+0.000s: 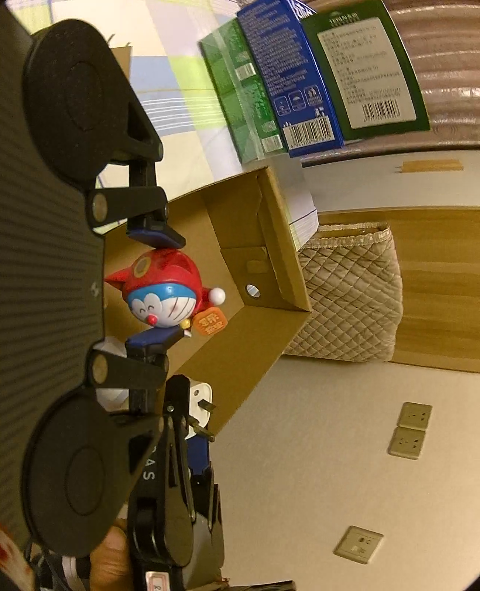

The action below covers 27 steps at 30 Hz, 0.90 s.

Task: Organize rigid objects
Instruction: 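Carry the Doraemon figure and the white plug over the cardboard box, then open the left tool to drop the Doraemon figure into the box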

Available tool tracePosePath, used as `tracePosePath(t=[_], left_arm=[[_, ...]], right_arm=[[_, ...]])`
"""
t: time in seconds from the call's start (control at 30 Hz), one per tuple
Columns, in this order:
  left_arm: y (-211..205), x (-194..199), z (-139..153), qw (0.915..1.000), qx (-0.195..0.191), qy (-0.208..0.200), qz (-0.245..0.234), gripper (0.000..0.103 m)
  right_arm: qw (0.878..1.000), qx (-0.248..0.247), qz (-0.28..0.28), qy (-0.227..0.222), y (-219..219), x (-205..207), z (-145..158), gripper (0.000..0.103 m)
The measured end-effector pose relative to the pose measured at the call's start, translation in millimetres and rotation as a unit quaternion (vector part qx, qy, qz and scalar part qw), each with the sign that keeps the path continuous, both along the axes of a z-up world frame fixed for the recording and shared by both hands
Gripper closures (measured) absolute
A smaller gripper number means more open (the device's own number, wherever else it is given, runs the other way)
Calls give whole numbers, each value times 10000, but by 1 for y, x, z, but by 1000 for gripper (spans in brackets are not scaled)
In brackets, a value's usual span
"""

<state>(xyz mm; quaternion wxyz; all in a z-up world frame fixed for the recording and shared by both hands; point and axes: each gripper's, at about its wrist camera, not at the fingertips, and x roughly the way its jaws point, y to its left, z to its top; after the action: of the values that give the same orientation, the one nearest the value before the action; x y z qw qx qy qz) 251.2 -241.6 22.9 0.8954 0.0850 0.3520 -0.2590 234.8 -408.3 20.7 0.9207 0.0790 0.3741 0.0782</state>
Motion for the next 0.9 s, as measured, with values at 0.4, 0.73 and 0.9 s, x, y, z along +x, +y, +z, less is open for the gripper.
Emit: tracePosePath(t=[0.4,0.73,0.9], left_arm=[[-13,20,-18,9992,344,68,-173,63],[-19,23,-27,9987,474,99,-154,63],[-14,21,-16,9993,341,-153,-44,58]], right_arm=[[9997,110,-123,193,-10,15,-14,54],[9995,156,-178,204,-14,17,-15,54],[9995,162,-185,210,-14,17,-15,54]])
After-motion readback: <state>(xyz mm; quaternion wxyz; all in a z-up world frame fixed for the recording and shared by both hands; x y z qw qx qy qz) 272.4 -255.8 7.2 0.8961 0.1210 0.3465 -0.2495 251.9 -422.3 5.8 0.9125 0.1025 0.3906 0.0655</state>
